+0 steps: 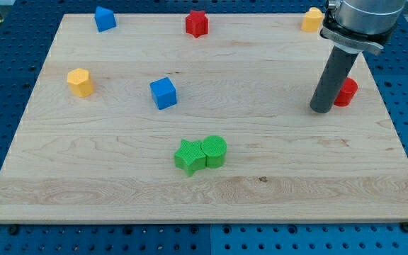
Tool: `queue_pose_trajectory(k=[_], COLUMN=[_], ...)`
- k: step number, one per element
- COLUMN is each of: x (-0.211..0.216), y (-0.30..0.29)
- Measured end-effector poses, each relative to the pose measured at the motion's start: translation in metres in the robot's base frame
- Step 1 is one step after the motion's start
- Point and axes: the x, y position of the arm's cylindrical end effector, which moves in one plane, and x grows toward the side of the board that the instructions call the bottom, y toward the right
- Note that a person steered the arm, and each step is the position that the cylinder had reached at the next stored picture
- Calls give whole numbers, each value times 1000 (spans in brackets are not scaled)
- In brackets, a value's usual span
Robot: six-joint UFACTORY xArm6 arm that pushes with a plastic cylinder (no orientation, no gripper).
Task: Move the blue cube towards the bottom left
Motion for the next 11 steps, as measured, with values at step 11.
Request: queue_pose_trajectory(k=[11], x=[40], y=[-298])
